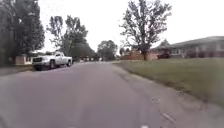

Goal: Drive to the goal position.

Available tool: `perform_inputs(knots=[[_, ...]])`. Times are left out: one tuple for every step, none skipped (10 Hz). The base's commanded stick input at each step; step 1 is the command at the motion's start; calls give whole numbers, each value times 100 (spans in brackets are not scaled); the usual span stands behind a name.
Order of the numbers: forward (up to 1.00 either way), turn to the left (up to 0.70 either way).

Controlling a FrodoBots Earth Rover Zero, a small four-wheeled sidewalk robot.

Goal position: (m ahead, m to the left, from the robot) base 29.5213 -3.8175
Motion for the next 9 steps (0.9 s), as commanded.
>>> perform_inputs(knots=[[100,-1],[100,-3],[100,-5],[100,-36],[100,-18],[100,-2],[100,0],[100,0],[100,0]])
